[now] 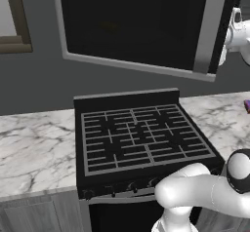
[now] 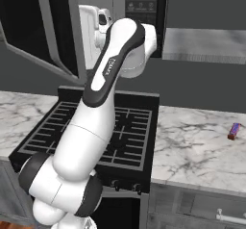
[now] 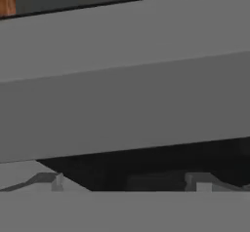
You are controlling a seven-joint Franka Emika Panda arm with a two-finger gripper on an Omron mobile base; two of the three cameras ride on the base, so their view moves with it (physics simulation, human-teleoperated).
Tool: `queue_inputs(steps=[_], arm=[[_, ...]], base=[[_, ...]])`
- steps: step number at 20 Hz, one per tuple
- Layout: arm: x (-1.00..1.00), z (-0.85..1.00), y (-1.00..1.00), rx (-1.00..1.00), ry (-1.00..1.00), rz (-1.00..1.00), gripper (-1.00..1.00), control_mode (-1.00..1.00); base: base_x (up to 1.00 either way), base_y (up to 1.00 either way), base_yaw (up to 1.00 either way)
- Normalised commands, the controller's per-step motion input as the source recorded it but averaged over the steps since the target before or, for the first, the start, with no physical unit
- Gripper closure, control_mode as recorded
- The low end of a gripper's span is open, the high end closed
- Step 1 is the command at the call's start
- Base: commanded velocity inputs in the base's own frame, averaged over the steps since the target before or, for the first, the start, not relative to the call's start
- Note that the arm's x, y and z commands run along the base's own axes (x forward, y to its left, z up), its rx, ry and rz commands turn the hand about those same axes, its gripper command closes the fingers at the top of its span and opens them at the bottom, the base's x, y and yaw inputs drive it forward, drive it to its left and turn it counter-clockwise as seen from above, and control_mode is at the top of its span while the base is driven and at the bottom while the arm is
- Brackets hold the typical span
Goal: Open the microwave door.
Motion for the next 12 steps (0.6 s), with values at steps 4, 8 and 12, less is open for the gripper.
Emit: queue_inputs(steps=[4,8,12], arm=[[-0.48,0.00,0.84,0.00,-0.27,0.38,-1.00,-1.00],[-0.56,0.00,0.92,0.03,-0.32,0.31,-1.00,-1.00],[-0.61,0.00,0.88,0.06,-0.37,0.28,-1.00,-1.00]], base=[[0.00,0.00,0.00],[0.00,0.00,0.00],[0.00,0.00,0.00]])
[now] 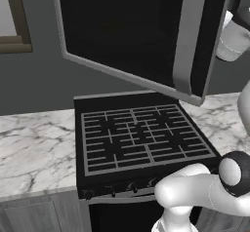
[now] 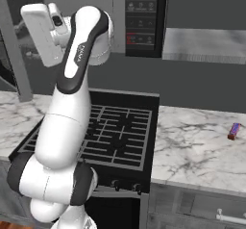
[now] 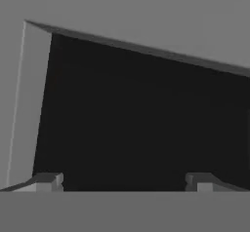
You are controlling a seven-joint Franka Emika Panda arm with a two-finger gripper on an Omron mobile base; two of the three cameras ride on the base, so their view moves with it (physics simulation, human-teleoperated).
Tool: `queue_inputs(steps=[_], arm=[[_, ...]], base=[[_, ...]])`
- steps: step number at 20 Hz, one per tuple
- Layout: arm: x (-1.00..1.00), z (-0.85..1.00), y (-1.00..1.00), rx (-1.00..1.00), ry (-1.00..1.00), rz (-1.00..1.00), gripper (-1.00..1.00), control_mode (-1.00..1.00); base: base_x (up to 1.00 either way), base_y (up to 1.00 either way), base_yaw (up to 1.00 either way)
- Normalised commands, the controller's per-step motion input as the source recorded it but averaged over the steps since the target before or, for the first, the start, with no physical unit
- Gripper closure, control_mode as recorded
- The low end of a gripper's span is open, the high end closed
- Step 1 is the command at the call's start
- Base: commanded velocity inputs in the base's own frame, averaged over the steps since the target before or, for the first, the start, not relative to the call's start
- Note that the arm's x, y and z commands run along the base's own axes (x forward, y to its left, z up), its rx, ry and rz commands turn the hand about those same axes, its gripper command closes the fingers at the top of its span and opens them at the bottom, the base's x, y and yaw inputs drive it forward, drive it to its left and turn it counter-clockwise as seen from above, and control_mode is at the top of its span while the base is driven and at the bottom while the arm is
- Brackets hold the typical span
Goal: Open the microwave door.
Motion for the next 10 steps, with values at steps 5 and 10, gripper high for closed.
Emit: queue_inputs(steps=[5,10], arm=[[-0.66,0.00,0.91,0.05,-0.41,0.23,-1.00,-1.00],[-0.44,0.00,1.00,0.04,-0.40,0.16,-1.00,-1.00]], base=[[0.00,0.00,0.00],[0.00,0.00,0.00]])
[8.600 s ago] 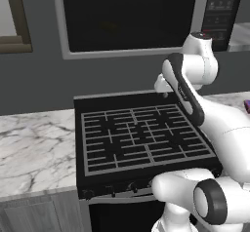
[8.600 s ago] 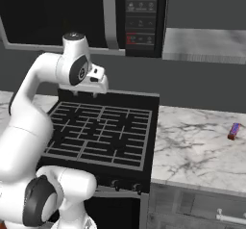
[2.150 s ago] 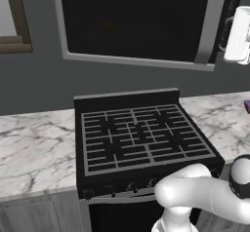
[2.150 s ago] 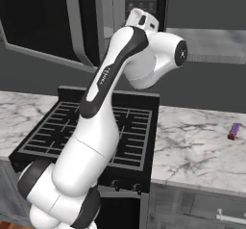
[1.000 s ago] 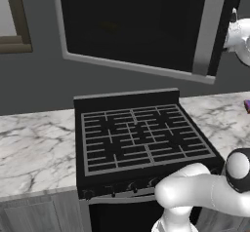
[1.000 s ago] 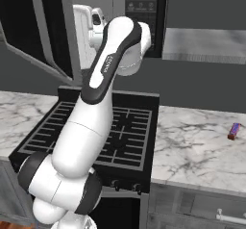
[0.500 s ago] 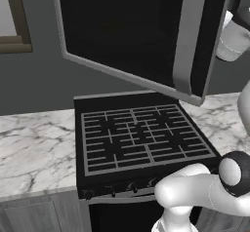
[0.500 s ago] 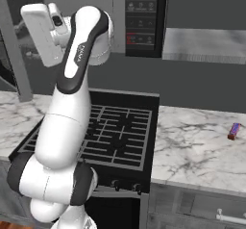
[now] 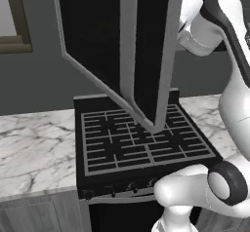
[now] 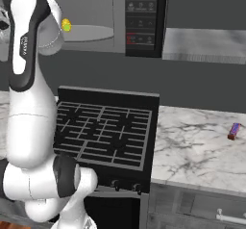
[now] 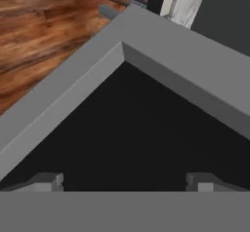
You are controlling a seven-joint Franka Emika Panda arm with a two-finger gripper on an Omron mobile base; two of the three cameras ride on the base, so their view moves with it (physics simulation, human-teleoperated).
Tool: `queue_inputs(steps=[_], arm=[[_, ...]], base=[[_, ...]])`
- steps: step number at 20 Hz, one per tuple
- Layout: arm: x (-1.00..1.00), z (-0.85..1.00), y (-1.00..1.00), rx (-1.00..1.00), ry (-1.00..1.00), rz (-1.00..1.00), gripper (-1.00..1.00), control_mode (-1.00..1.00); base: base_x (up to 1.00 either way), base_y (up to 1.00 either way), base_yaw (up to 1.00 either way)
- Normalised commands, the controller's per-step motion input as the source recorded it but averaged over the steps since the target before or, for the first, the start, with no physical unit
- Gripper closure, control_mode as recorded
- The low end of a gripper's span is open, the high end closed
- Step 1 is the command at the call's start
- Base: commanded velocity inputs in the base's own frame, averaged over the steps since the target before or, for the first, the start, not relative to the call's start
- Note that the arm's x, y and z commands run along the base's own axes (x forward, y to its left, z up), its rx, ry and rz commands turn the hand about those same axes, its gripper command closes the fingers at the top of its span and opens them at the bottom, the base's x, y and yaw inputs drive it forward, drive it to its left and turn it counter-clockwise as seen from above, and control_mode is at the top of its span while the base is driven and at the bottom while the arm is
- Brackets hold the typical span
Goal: Open the microwave door.
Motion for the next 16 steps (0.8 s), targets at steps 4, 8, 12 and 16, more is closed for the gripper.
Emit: queue_inputs(steps=[4,8,12,16], arm=[[-0.04,0.00,1.00,0.04,-0.37,0.05,-1.00,-1.00],[0.41,-0.09,0.83,0.01,-0.17,-0.04,-1.00,-1.00],[0.63,-0.20,0.93,0.01,-0.14,-0.13,-1.00,-1.00],[0.88,-0.50,0.94,0.04,-0.29,-0.17,-1.00,-1.00]], base=[[0.00,0.00,0.00],[0.00,0.00,0.00],[0.00,0.00,0.00],[0.00,0.00,0.00]])
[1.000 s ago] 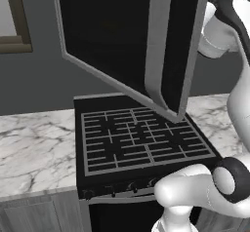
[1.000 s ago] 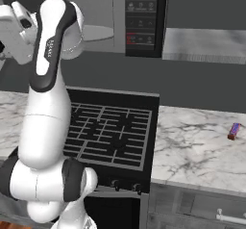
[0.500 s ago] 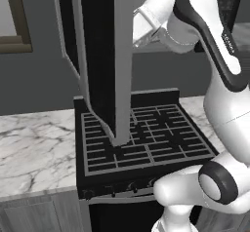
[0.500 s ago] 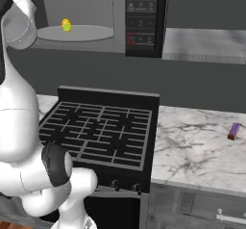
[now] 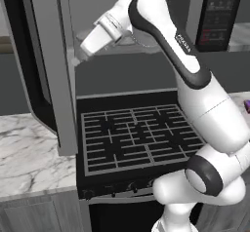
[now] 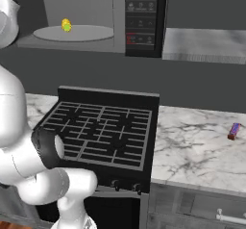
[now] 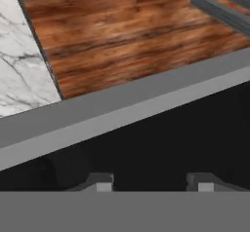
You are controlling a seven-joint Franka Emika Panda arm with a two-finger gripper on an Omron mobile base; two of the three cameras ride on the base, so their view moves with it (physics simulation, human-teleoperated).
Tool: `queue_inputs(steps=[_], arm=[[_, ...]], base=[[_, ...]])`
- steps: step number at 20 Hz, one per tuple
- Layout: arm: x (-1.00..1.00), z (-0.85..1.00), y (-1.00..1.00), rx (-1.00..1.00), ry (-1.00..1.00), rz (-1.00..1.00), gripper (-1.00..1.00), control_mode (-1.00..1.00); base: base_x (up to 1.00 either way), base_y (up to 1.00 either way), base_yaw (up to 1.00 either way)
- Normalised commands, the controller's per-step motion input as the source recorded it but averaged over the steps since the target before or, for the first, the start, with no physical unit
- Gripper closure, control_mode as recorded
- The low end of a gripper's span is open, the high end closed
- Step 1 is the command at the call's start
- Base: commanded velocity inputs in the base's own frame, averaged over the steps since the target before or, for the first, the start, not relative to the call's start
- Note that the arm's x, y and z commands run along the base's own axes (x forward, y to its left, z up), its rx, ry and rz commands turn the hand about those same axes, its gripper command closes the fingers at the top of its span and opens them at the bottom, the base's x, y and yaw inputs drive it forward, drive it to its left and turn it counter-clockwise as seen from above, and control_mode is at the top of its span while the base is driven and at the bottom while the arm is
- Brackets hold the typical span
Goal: Open the microwave door.
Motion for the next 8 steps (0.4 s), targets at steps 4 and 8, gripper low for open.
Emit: queue_inputs(steps=[4,8], arm=[[0.80,-0.62,1.00,0.03,-0.46,-0.21,-1.00,-1.00],[0.48,-0.43,0.73,0.03,-0.43,-0.20,-1.00,-1.00]], base=[[0.00,0.00,0.00],[0.00,0.00,0.00]])
